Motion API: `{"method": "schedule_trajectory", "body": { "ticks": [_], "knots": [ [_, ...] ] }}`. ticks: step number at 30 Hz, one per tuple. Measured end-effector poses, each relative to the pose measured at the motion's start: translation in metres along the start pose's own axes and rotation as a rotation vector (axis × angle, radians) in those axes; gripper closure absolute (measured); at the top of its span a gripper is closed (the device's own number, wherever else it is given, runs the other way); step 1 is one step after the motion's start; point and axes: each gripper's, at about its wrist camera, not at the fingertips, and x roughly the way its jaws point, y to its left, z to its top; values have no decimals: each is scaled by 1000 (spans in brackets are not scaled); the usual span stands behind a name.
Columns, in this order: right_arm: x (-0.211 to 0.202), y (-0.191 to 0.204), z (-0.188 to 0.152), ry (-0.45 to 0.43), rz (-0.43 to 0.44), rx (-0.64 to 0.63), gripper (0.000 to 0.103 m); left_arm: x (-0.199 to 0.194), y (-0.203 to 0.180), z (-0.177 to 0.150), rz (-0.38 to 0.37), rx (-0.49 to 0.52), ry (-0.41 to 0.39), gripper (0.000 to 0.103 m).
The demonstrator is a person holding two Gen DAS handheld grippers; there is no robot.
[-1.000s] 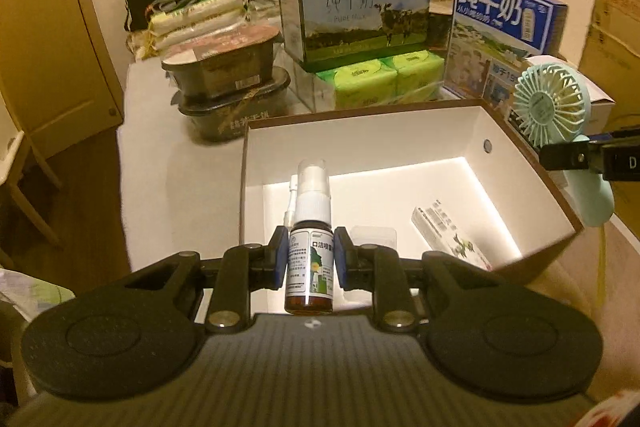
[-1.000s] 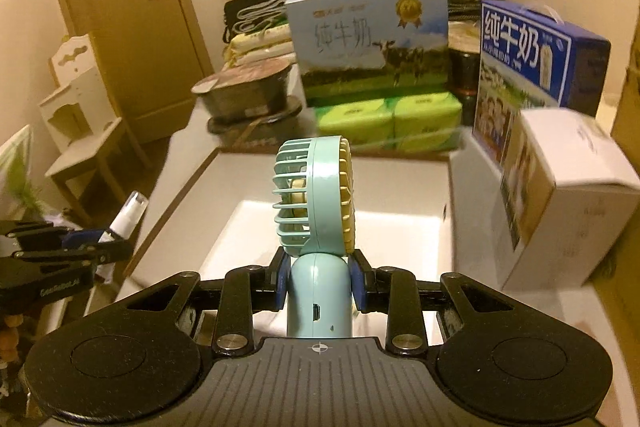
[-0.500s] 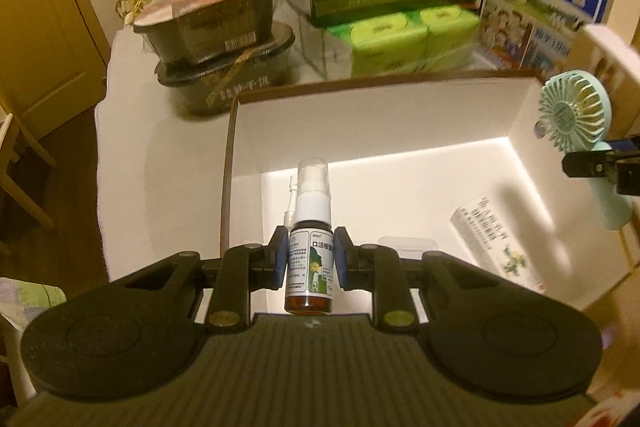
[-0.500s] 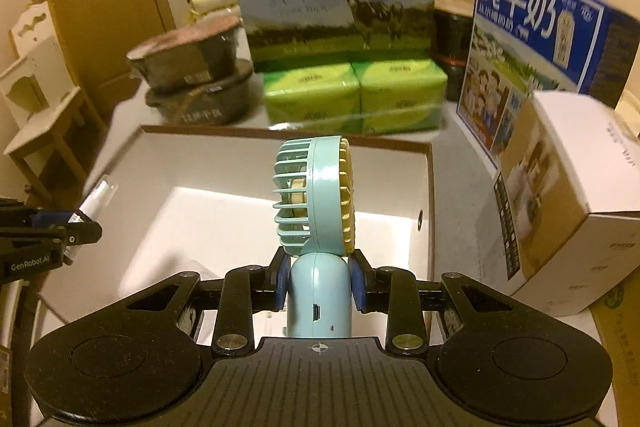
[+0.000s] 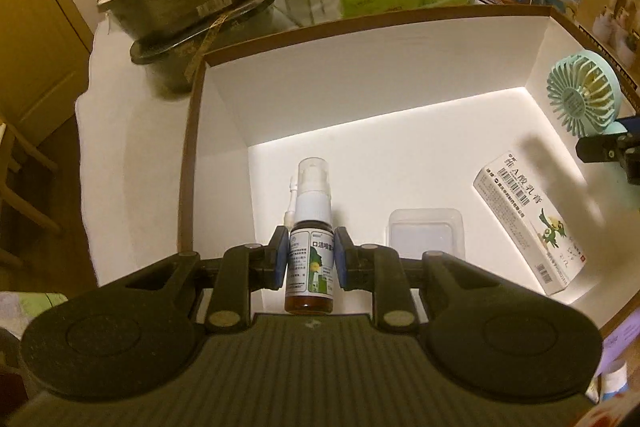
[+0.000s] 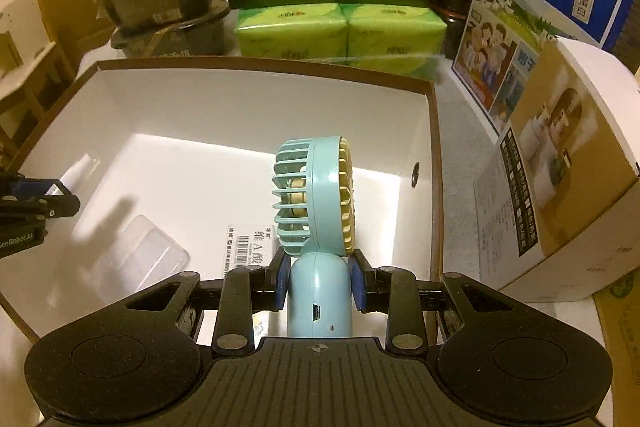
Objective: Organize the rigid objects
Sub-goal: 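Open the right gripper to drop the fan while the left gripper releases the spray bottle into the box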
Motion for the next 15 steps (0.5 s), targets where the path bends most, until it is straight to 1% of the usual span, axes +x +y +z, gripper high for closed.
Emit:
{"method": "schedule_trajectory", "body": {
  "ticks": [2,5,7,9,11,15],
  "knots": [
    [0,0,0,-2,-2,-1,72,2,-4,1,16,19,1,81],
    [0,3,0,-1,-16,-19,72,6,-4,3,19,15,13,81],
    [1,4,0,2,-22,-28,72,6,-2,5,17,6,8,74],
    [1,5,-1,-2,-29,-32,72,4,-2,6,21,14,-2,65],
    [0,5,-1,2,-20,-30,71,3,-2,6,35,24,-9,63],
    [-5,2,-2,-5,-6,-20,68,1,2,5,25,9,-4,61]
  ]
}}
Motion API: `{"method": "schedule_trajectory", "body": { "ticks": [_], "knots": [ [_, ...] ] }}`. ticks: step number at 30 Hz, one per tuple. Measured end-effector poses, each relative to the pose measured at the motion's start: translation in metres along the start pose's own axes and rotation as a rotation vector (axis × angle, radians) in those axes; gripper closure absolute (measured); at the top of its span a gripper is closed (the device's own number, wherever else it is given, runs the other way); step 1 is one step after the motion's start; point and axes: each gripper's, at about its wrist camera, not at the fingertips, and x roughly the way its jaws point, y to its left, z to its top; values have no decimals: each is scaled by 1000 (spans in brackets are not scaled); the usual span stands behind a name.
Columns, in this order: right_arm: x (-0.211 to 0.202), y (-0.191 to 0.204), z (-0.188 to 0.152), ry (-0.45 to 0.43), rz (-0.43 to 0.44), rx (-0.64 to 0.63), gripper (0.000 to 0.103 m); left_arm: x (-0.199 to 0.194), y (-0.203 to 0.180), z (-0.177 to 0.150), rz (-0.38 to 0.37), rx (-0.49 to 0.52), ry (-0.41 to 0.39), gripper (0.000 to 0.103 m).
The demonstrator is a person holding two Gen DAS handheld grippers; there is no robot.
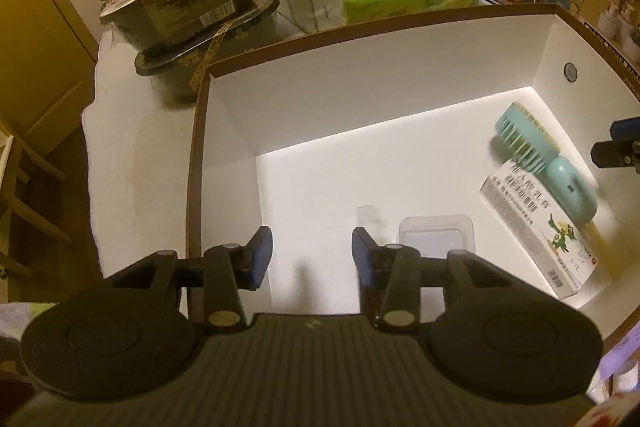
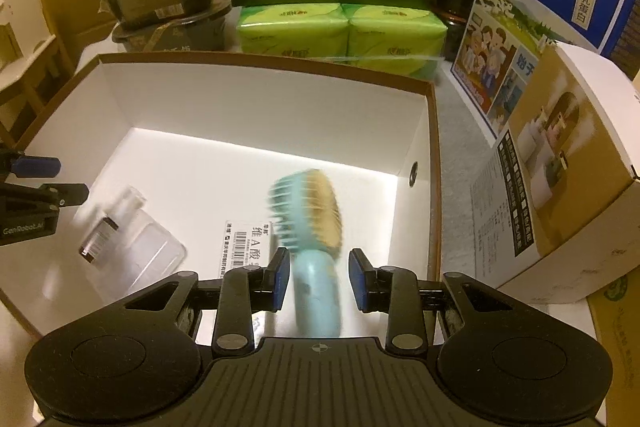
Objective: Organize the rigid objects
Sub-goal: 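Open the right gripper to drop the fan while the left gripper releases the spray bottle into the box, then withdraw both open grippers from the box toward the remaining items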
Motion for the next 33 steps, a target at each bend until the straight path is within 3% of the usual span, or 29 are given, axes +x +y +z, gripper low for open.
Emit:
{"method": "schedule_trajectory", "body": {
  "ticks": [5,8,23,33],
  "knots": [
    [-13,0,-6,-30,17,11,52,-7,0,-4,-9,3,-5,61],
    [-21,2,-8,-43,34,16,49,-16,0,-6,-21,4,-16,61],
    [-80,13,-24,-128,106,89,44,-82,-1,-20,-73,-33,-78,56],
    [-128,23,-53,-189,138,135,43,-138,5,-50,-98,-97,-119,54]
  ]
}}
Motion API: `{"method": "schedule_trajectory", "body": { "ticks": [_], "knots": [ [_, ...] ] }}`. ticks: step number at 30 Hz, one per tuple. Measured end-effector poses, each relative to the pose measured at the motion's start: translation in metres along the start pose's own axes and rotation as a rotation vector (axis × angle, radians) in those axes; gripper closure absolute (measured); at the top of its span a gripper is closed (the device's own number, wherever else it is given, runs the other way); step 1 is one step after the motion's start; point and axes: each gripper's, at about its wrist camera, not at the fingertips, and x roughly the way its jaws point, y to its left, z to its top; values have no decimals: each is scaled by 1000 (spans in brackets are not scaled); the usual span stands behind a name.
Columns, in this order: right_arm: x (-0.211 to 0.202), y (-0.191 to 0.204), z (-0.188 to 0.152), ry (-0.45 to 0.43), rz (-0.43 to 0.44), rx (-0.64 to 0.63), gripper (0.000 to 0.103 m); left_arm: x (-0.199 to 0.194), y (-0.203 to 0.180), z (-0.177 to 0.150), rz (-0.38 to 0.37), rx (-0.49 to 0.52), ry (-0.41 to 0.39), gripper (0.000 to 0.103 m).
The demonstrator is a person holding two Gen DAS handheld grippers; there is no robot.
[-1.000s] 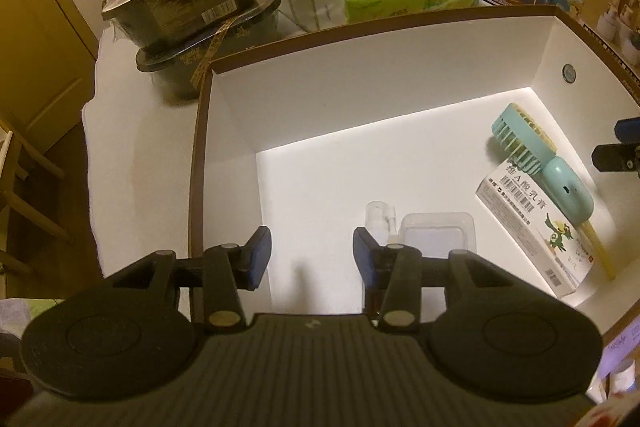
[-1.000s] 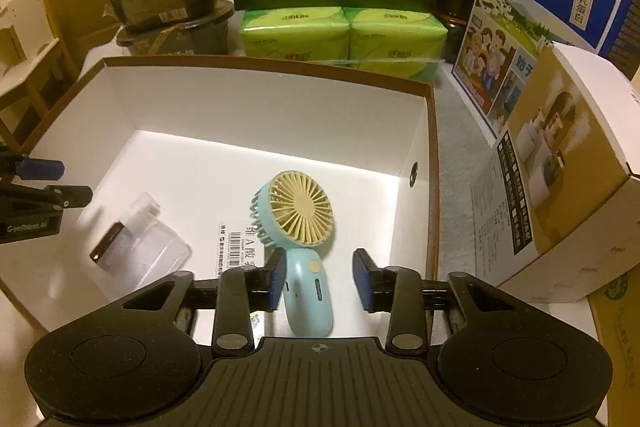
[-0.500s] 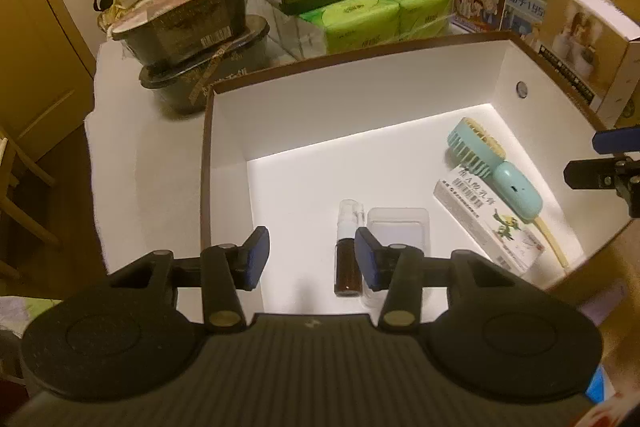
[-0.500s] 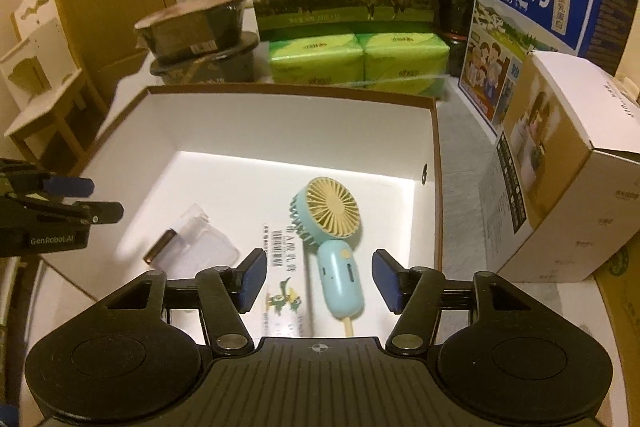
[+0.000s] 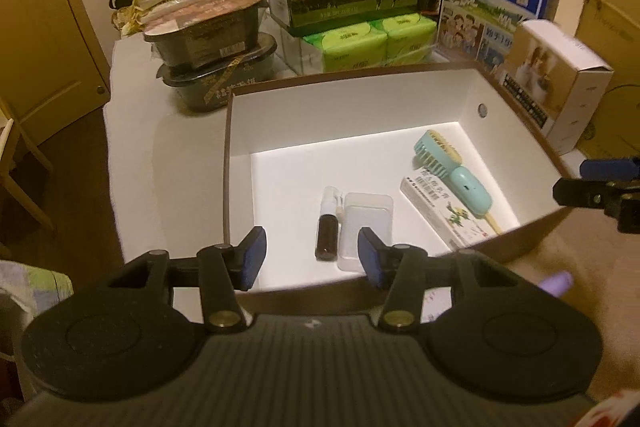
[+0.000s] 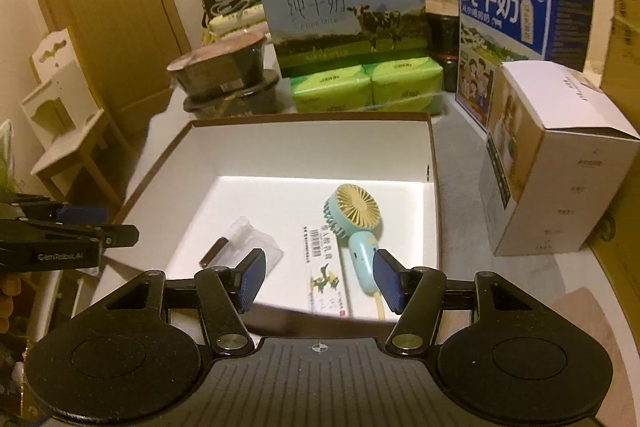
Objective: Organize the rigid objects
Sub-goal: 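Withdraw both open grippers from the box toward the remaining items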
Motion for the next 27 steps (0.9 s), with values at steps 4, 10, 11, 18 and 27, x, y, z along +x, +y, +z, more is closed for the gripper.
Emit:
{"method": "schedule_trajectory", "body": {
  "ticks": [4,10,11,18,27],
  "knots": [
    [-22,5,-16,-16,19,31,43,-24,-1,-15,-7,-21,-17,52],
    [-51,21,-49,-30,2,16,43,-55,-5,-46,-22,-55,-40,50],
    [-56,23,-56,-30,-1,18,43,-59,-7,-52,-21,-59,-40,50],
    [-81,33,-98,-8,4,58,43,-79,-18,-94,-30,-83,-9,50],
    [-107,44,-135,6,1,70,43,-101,-28,-135,-45,-121,8,49]
  ]
}}
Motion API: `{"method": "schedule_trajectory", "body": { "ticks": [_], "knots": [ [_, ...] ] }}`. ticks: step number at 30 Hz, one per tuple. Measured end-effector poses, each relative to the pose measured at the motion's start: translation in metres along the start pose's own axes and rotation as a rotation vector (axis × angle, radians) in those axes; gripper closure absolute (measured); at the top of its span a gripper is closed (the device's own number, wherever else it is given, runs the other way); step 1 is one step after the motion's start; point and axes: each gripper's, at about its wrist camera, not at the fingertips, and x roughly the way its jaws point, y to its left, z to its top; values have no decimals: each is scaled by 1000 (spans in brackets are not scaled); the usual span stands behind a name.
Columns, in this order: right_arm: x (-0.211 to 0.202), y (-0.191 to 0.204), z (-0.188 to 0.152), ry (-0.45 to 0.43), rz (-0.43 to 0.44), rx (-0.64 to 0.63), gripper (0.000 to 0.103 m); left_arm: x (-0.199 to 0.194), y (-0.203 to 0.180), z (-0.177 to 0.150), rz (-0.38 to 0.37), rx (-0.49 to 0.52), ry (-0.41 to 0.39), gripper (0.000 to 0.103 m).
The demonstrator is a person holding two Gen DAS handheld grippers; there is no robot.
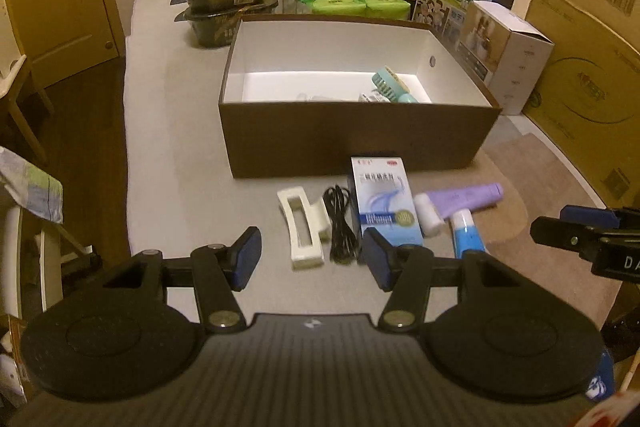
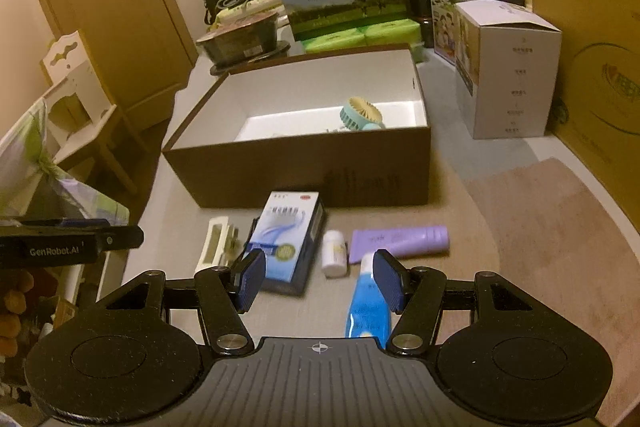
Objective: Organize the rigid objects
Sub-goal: 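Withdraw both open grippers from the box toward the remaining items, then grasp the white plastic holder with the left gripper while the right gripper grasps the blue tube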
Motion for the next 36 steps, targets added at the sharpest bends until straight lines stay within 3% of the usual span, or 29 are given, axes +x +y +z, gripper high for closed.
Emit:
{"method": "schedule_trajectory", "body": {
  "ticks": [18,36],
  "knots": [
    [-19,15,-55,46,-4,7,43,-25,-8,-51,-15,2,20,49],
    [14,3,-78,110,-49,44,43,11,-9,-66,-10,19,55,50]
  ]
}}
